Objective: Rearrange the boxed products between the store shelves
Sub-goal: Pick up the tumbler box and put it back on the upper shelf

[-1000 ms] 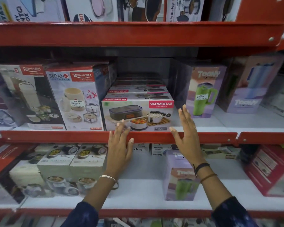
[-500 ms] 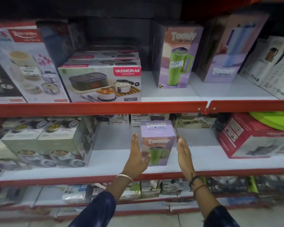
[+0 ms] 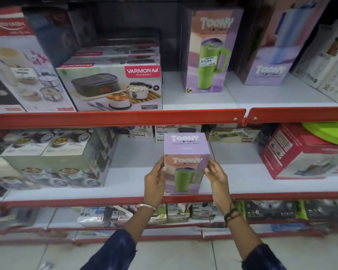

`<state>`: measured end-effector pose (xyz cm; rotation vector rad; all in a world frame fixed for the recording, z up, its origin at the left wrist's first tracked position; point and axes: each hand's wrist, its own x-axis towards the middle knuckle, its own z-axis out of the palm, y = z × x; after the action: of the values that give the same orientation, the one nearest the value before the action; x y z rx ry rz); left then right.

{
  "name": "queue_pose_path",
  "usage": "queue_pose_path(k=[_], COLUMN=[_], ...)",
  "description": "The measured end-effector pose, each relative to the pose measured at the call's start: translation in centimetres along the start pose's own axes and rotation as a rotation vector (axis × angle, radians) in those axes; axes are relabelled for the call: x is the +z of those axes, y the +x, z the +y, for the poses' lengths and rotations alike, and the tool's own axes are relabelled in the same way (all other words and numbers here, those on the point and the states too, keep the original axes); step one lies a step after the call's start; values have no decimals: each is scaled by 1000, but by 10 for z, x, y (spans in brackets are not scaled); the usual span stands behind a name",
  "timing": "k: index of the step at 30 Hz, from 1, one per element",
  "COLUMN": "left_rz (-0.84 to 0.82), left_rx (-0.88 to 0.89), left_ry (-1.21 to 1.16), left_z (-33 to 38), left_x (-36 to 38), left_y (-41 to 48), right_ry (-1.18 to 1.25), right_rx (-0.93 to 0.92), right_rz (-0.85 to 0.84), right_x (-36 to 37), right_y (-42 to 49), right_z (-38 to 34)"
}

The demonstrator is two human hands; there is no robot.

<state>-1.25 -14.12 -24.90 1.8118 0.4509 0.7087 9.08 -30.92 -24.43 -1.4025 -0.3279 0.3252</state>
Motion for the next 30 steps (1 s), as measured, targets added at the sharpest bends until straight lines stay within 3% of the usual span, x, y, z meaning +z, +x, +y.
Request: queue_pose_path(k=[9, 26, 30], left_rz=[223, 199, 115], left_rx=[98, 147, 295], left_ry=[-43, -31, -92], left_z=[83, 132, 168], left_x=[-40, -64, -61], left_y=[1, 12, 22], right_ry=[7, -35, -22], right_rx=[-259, -380, -481], right_rz=[60, 103, 114], right_x=[23, 34, 31], right_y=[-21, -26, -24], right_z=[-77, -120, -155])
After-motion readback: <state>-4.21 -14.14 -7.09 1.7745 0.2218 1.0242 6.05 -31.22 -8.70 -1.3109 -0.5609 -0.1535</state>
